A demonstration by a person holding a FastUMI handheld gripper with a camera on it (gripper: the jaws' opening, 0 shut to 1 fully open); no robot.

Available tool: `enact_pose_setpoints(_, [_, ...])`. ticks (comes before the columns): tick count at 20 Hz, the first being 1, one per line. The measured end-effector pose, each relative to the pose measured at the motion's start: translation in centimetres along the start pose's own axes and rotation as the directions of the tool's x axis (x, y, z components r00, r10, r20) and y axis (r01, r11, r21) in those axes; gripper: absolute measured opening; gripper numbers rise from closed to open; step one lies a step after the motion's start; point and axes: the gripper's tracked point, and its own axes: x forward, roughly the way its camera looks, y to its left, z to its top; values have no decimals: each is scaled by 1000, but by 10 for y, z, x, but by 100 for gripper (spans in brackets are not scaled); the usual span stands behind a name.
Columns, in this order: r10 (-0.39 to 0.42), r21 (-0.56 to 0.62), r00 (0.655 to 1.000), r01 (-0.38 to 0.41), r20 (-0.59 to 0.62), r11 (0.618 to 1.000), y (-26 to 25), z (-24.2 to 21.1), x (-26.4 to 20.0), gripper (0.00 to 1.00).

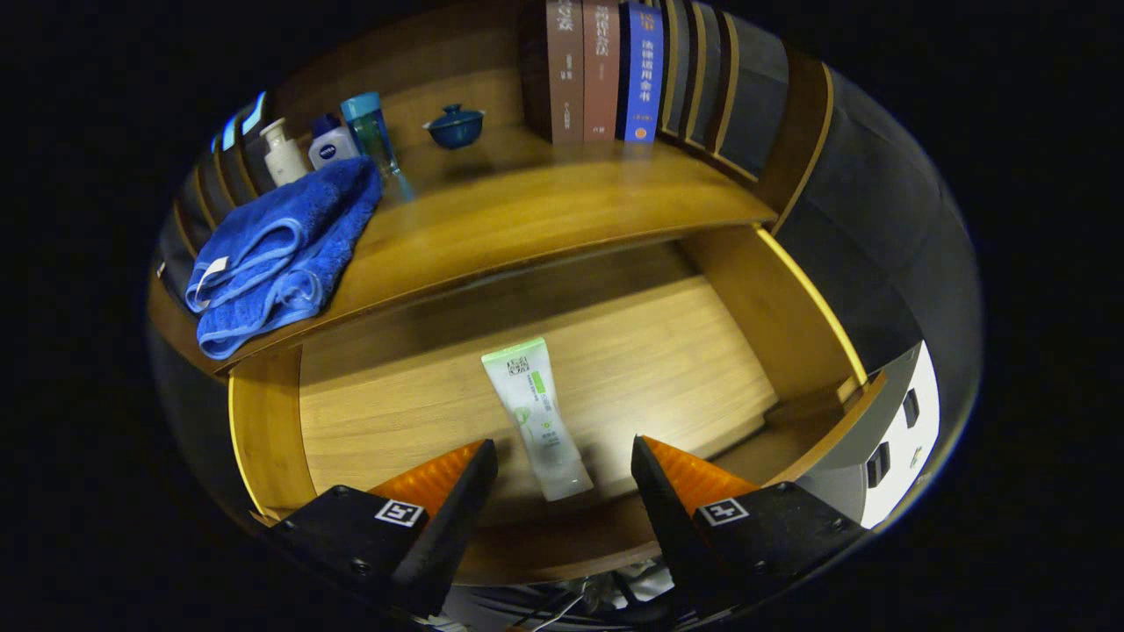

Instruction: Pull open the drawer, take out the items inside it, and place them on the countertop above the cabinet.

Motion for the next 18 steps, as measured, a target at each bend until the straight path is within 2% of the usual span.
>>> enact_pose_setpoints(4, [-1,-36,997,-1,-72,999,3,-2,17,97])
enact_pose_setpoints(11, [56,-46,990,-62,-128,997,15,1,50,97])
enact_pose_setpoints(13, [67,-52,985,-77,-159,996,15,-2,59,84])
enact_pose_setpoints(15, [123,1,976,-124,-178,992,23,-11,69,71])
enact_pose_setpoints(18, [116,10,975,-116,-190,993,15,-12,69,52])
